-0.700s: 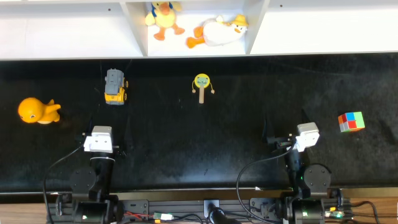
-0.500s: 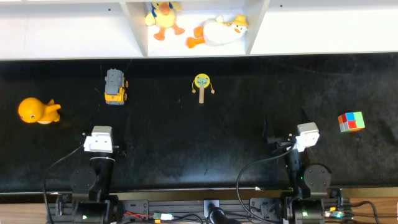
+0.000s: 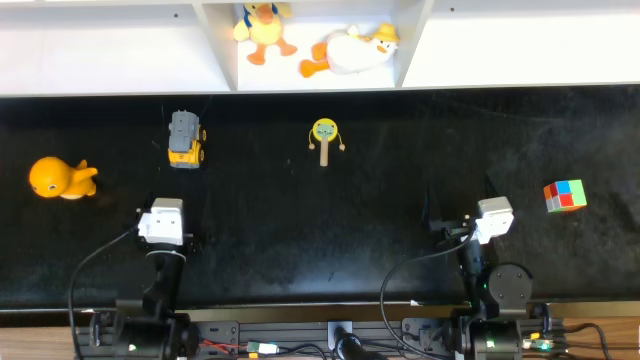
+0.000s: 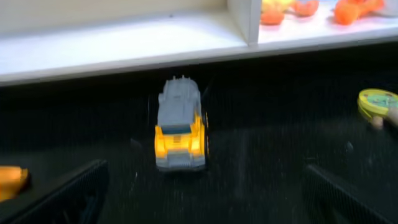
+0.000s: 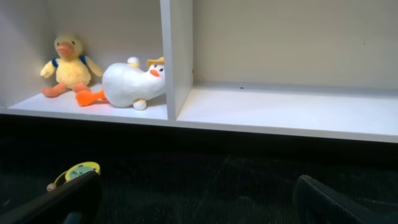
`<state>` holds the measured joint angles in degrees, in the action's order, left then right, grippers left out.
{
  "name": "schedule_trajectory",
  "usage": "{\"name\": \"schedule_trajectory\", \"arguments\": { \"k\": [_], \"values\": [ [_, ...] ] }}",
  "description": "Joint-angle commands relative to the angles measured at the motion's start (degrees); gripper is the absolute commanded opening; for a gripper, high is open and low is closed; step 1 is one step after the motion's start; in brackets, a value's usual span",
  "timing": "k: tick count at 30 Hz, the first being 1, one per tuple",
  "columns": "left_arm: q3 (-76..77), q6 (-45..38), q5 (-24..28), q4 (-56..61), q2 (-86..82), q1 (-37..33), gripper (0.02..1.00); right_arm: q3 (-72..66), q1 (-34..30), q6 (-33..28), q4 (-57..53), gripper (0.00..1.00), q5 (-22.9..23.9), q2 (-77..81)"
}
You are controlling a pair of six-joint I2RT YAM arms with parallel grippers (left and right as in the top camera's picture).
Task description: Store Toys
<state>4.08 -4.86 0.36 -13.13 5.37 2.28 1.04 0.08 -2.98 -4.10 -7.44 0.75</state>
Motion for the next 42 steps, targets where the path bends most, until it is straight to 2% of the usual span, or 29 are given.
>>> {"name": "schedule_trajectory", "arguments": {
  "k": [1,7,13,20,29,33,35,36,42],
  "values": [
    [6.6,0.2,-0.1,-10.4,2.8,0.3,0.998,-0.8,-0.1,0.5,0.2,0.993,0.2,-0.4],
    [14.7,5.9,-0.1,-22.8,8.3,0.3,0.996,-0.8,-0.1,0.5,0.2,0.993,0.2,-0.4],
    [22.4,14.1,-0.2,-29.7,13.0,0.3,0.998,-0.8,-0.1,0.5,0.2,0.996,0.2,-0.4],
    [29.7,15.7,-1.0,-39.6,17.1,-0.3,0.998,-0.8,-0.1,0.5,0.2,0.996,0.2,-0.4],
    [34.3,21.3,-0.7,-44.7,21.6,-2.5,0.998,-0.8,-0.1,0.5,0.2,0.996,0.2,-0.4],
    [36.7,21.2,0.1,-47.4,24.5,-7.7,0.998,-0.8,-0.1,0.5,0.2,0.996,0.2,-0.4],
    [38.1,19.1,2.3,-48.1,26.6,-11.3,0.998,-0.8,-0.1,0.5,0.2,0.996,0.2,-0.4],
    [38.9,16.3,4.8,-48.1,28.2,-14.8,0.998,-0.8,-0.1,0.5,0.2,0.996,0.2,-0.4],
    [39.6,9.1,9.7,-48.0,31.3,-30.6,0.998,-0.8,-0.1,0.5,0.2,0.996,0.2,-0.4]
  ]
}}
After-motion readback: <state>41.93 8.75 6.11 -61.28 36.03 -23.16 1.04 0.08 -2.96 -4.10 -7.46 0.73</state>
